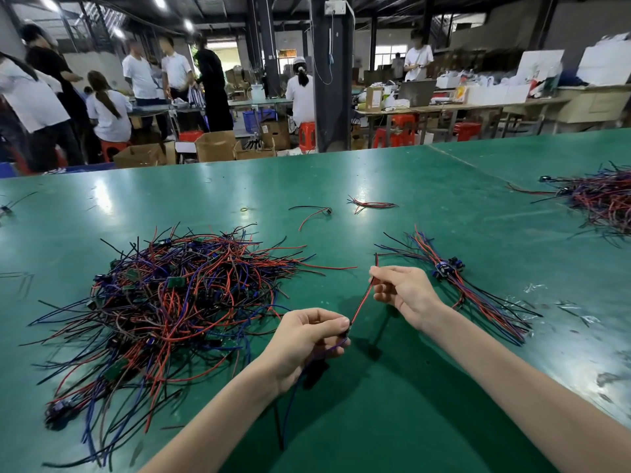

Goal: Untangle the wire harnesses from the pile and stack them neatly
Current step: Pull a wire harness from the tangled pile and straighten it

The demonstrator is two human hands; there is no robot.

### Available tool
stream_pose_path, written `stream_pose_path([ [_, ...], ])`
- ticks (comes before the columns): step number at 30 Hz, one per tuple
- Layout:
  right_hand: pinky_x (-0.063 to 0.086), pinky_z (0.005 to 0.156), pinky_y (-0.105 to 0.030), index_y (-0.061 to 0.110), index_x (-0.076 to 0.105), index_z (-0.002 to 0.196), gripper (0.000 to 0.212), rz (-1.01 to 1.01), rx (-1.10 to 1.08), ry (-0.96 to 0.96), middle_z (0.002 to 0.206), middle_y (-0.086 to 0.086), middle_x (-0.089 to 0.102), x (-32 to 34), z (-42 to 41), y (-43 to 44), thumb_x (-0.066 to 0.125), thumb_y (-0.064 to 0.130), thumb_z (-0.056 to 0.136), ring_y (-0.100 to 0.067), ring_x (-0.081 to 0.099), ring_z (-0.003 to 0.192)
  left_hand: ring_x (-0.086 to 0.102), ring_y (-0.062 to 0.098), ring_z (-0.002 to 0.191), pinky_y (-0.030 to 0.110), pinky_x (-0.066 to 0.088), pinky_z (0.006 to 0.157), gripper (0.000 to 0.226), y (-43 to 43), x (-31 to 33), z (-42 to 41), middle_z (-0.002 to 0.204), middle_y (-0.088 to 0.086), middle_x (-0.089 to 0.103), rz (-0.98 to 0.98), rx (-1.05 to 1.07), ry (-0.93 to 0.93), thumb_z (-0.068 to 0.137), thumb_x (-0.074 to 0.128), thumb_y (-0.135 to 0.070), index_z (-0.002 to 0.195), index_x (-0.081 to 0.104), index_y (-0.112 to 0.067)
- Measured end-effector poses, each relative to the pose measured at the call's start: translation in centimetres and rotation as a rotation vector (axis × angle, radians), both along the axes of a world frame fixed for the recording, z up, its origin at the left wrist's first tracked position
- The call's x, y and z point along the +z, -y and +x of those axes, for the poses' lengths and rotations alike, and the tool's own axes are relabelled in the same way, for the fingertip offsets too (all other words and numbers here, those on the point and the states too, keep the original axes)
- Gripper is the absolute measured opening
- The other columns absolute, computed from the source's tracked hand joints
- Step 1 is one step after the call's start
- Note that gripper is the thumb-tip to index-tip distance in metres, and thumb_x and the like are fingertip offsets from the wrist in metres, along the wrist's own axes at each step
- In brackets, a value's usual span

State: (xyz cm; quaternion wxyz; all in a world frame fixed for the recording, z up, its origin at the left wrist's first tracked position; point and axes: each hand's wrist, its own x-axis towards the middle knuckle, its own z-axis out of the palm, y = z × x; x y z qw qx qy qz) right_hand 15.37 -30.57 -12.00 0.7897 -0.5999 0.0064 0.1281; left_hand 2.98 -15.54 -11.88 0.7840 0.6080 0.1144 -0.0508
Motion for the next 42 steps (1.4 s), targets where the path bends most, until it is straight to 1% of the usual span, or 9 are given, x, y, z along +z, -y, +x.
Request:
stream_pose_path([
  [4,0.046,0.04,-0.018,0.0,0.061,0.069,0.019,-0.011,-0.017,-0.003,0.047,0.001,0.057,-0.3,0.4,0.3,0.065,0.006,0.087,-0.006,0.049,0.037,0.065,0.014,0.056,0.019,0.05,0.05,0.006,0.2,0.0,-0.1,0.054,0.003,0.062,-0.003,-0.017,-0.001,0.081,0.067,-0.001,0.076,0.066,-0.003],
  [8,0.048,0.041,-0.018,-0.001,0.059,0.073,0.014,0.037,-0.02,0.002,0.048,-0.002,0.06,-0.3,0.6,0.3,0.062,-0.003,0.086,-0.006,0.052,0.039,0.064,0.013,0.054,0.019,0.051,0.051,0.006,0.2,0.2,0.0,0.055,0.003,0.061,-0.002,-0.019,0.005,0.082,0.066,0.0,0.077,0.065,-0.003],
  [11,0.049,0.042,-0.018,-0.001,0.058,0.076,0.012,0.06,-0.033,-0.005,0.049,-0.005,0.062,-0.3,0.7,0.4,0.061,-0.007,0.085,-0.007,0.054,0.039,0.063,0.013,0.053,0.021,0.052,0.052,0.003,0.2,0.3,0.1,0.059,0.005,0.063,-0.008,-0.032,0.0,0.084,0.064,0.001,0.085,0.067,0.0],
  [14,0.048,0.04,-0.019,0.001,0.057,0.073,0.015,0.063,-0.042,-0.007,0.05,-0.005,0.062,-0.3,0.7,0.4,0.063,-0.003,0.085,-0.007,0.053,0.038,0.061,0.013,0.052,0.021,0.052,0.053,0.011,0.2,0.4,0.0,0.059,0.005,0.061,-0.001,-0.065,-0.01,0.086,0.061,0.002,0.094,0.069,0.002],
  [20,0.046,0.037,-0.017,-0.001,0.057,0.068,0.021,0.08,-0.057,-0.067,0.044,-0.004,0.058,0.6,1.2,0.0,0.06,0.003,0.089,-0.006,0.051,0.034,0.058,0.012,0.051,0.021,0.052,0.054,0.015,0.5,0.7,0.0,0.057,0.004,0.056,0.039,-0.086,0.011,0.088,0.058,0.002,0.096,0.07,0.004],
  [25,0.049,0.04,-0.019,-0.006,0.057,0.071,0.02,0.16,-0.048,-0.125,0.045,-0.007,0.059,0.9,1.0,0.1,0.056,0.0,0.09,-0.009,0.054,0.036,0.056,0.012,0.049,0.022,0.051,0.053,0.014,0.7,0.5,-0.3,0.052,0.001,0.055,0.076,-0.074,0.022,0.088,0.056,0.003,0.091,0.069,0.002],
  [32,0.051,0.042,-0.02,-0.008,0.057,0.073,0.019,0.186,-0.045,-0.117,0.049,-0.011,0.059,1.0,0.9,0.2,0.055,-0.001,0.09,-0.011,0.056,0.038,0.051,0.018,0.046,0.029,0.055,0.052,0.019,0.9,0.6,0.2,0.055,0.009,0.047,0.075,0.007,0.025,0.088,0.049,0.004,0.077,0.064,0.003],
  [37,0.051,0.042,-0.021,-0.008,0.058,0.073,0.017,0.154,-0.046,-0.087,0.049,-0.012,0.06,1.0,0.8,0.1,0.056,-0.001,0.089,-0.013,0.058,0.04,0.056,0.019,0.048,0.031,0.055,0.052,0.018,1.0,0.2,0.6,0.056,0.008,0.051,0.085,0.039,0.014,0.087,0.063,-0.006,0.069,0.062,-0.001],
  [42,0.051,0.042,-0.021,-0.008,0.058,0.073,0.018,0.165,-0.05,-0.074,0.049,-0.012,0.061,1.4,1.0,0.2,0.055,-0.001,0.089,-0.013,0.057,0.039,0.059,0.017,0.05,0.026,0.054,0.051,0.017,1.4,-0.1,1.1,0.055,0.006,0.054,0.112,0.005,0.044,0.085,0.064,0.0,0.068,0.061,-0.002],
])
